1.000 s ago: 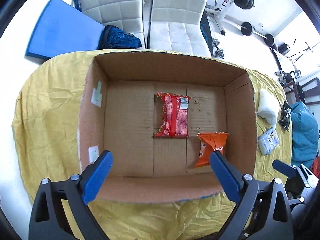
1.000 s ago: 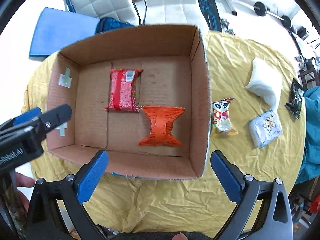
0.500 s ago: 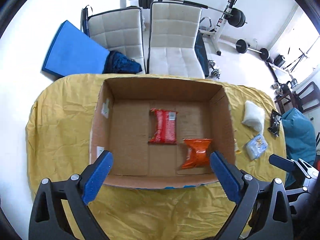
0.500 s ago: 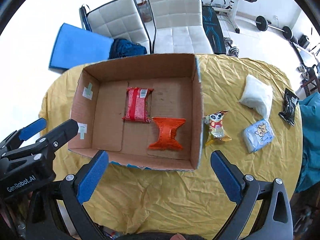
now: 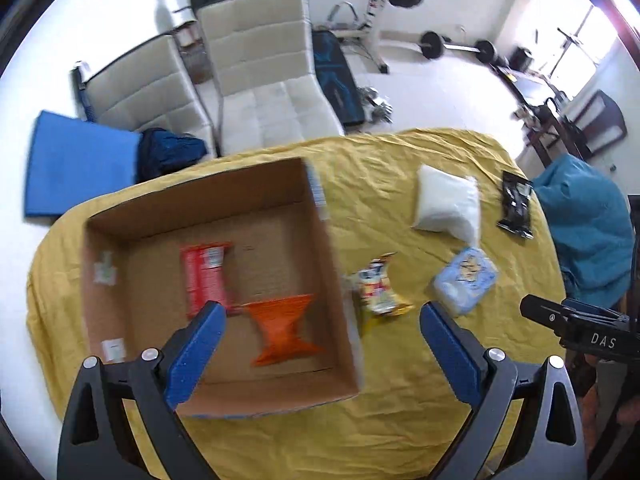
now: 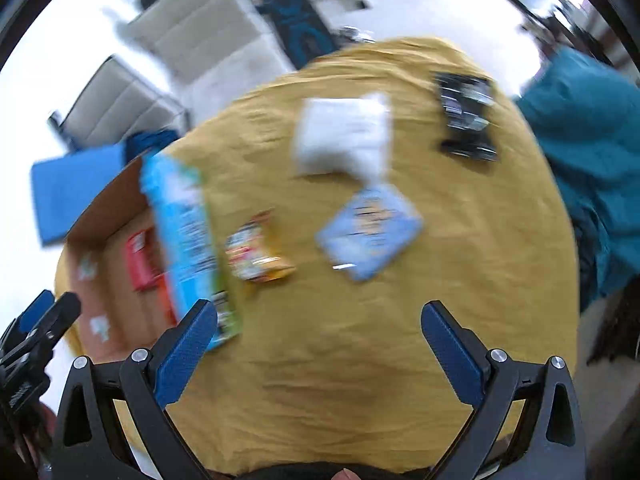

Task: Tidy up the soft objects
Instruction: 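Grasp the black packet with the right gripper while the left grasps the blue packet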

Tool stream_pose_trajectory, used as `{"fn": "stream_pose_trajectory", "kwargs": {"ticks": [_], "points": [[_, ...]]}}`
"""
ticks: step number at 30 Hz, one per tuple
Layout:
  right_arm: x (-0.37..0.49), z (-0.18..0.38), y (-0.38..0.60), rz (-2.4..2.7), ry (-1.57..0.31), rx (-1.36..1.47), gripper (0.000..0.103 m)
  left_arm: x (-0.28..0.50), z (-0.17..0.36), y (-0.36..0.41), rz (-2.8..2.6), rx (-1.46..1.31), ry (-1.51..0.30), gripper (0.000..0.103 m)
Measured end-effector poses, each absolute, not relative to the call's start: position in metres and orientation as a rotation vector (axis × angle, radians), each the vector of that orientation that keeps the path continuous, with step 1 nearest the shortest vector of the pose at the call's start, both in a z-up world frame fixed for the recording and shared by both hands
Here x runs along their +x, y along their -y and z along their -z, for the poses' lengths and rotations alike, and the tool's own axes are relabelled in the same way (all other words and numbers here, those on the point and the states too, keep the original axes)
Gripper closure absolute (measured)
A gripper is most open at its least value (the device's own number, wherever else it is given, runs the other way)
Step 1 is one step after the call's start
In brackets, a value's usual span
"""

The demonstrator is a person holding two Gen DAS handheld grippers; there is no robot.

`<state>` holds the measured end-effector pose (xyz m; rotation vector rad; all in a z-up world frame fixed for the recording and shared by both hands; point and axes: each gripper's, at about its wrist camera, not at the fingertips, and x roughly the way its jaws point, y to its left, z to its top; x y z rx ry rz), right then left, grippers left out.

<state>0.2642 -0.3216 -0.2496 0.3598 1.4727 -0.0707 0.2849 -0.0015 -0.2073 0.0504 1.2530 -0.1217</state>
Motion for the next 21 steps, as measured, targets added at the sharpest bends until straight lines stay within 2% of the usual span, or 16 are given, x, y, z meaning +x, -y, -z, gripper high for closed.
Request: {"fn": "stream_pose_trajectory", "kwargs": {"ticks": [10,16,19,21], "points": [[0.319,0.296,0.478,0.256,-1.466,0.412,0.0,0.367,0.262,0.133,0.223,0.09,-1.397,0.003],[0.386,0.37,0.508,0.25,-1.561,0.408,0.0,0.403,0.308,0.167,0.173,0.152,-1.461,0.003],[0.406,0.401,0.507,0.221,-1.611,0.385,0.006,0.403,0.331,0.174,0.18,0.191,-1.508,0.003],[0.413,0.42,0.501,0.188,-1.66,0.34,0.026,0.398,0.343,0.175,0.174,0.218,-1.528,0.003]]}}
